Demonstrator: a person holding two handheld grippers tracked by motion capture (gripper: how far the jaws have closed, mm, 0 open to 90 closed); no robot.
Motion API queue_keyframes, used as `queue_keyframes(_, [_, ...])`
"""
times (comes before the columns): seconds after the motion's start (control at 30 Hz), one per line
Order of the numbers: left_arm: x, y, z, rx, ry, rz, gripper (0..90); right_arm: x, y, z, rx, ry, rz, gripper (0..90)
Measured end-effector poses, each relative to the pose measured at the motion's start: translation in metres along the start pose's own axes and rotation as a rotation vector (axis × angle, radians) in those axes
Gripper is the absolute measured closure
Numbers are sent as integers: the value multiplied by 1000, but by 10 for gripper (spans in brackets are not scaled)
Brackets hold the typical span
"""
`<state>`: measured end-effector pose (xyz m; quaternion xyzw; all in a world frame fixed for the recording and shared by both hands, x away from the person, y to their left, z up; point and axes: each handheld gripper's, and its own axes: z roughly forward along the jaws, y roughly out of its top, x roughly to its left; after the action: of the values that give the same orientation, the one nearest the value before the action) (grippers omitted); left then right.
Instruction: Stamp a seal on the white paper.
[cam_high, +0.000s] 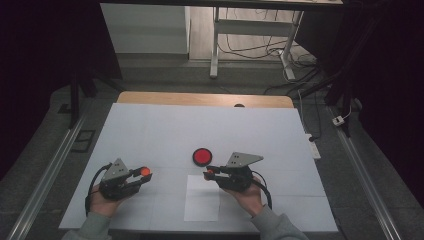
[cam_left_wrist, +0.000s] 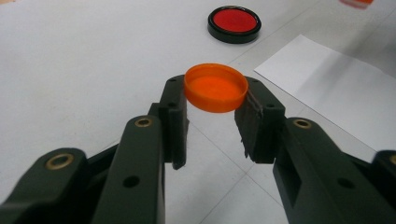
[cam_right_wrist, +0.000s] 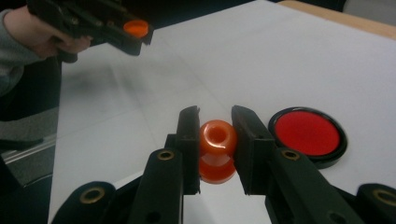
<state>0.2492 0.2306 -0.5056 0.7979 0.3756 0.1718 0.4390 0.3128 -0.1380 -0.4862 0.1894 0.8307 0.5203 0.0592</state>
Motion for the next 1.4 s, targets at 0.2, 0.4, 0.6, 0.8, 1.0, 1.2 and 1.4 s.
queue_keyframes(0.2, [0,0,0,0,0,0,645,6,-6,4,28,17,-12,723])
queue_keyframes(0.4, [0,0,0,1,1,-1,645,11,-15,10,64,28,-26,724])
queue_keyframes(0.6, [0,0,1,2,-2,-1,645,15,-20,16,101,35,-51,724])
queue_keyframes(0.8, [-1,0,1,4,-3,0,645,17,-23,20,118,33,-64,724])
queue_keyframes(1.0, [-1,0,1,4,-4,1,645,17,-25,22,133,29,-71,724])
queue_keyframes(1.2, [-1,0,2,5,-2,2,645,17,-27,25,143,20,-77,724])
queue_keyframes(1.4, [-1,0,2,4,-3,1,645,16,-29,29,161,18,-81,724])
